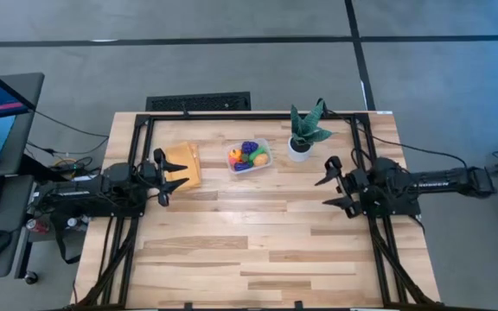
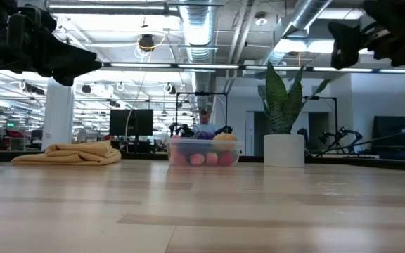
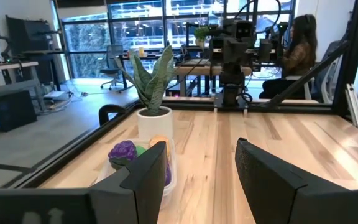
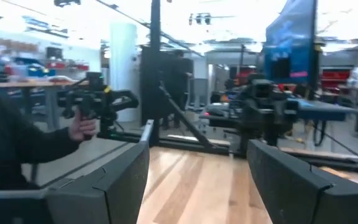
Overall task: Pick and placing Produce into tupperware
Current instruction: Return to Home Position
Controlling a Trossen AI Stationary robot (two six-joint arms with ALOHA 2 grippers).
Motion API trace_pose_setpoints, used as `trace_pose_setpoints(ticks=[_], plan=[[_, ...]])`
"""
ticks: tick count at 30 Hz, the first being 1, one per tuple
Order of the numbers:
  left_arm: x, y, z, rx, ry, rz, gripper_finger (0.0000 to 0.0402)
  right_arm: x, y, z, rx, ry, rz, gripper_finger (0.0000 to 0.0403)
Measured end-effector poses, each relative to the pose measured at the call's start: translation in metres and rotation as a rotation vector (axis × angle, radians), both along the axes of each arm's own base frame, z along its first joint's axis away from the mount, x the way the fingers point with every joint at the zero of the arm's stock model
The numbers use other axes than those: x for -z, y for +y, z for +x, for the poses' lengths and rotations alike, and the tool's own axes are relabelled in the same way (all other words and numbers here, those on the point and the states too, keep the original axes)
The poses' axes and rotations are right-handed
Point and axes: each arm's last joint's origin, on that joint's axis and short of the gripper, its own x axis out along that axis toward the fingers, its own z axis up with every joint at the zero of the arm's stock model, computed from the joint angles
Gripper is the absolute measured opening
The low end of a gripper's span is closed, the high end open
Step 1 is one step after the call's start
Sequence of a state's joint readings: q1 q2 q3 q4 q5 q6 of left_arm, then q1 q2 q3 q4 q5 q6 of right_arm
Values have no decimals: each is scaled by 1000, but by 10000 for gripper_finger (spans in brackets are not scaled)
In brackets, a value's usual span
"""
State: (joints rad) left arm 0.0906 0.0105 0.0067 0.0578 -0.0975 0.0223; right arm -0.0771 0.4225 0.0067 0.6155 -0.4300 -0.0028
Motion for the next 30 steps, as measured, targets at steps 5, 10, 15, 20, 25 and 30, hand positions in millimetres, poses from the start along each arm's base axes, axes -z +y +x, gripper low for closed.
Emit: trace_pose_setpoints(ticks=[5, 10, 15, 20, 25, 30], plan=[[0, 0, 0, 1, 3, 0, 182, 4, 5, 1, 39, 40, 16, 265], [1, 0, 0, 9, 10, 0, 182, 2, 6, -1, 41, 25, 18, 265], [1, -1, 0, 31, 14, 0, 182, -4, 6, -10, 37, -14, 18, 265], [1, -1, 0, 31, 14, -2, 182, -7, 9, -21, 11, -57, 4, 265], [1, -1, 0, 31, 14, -2, 182, -7, 11, -29, 6, -85, -15, 265], [1, -1, 0, 31, 14, -2, 182, -9, 13, -30, 1, -81, -27, 265]])
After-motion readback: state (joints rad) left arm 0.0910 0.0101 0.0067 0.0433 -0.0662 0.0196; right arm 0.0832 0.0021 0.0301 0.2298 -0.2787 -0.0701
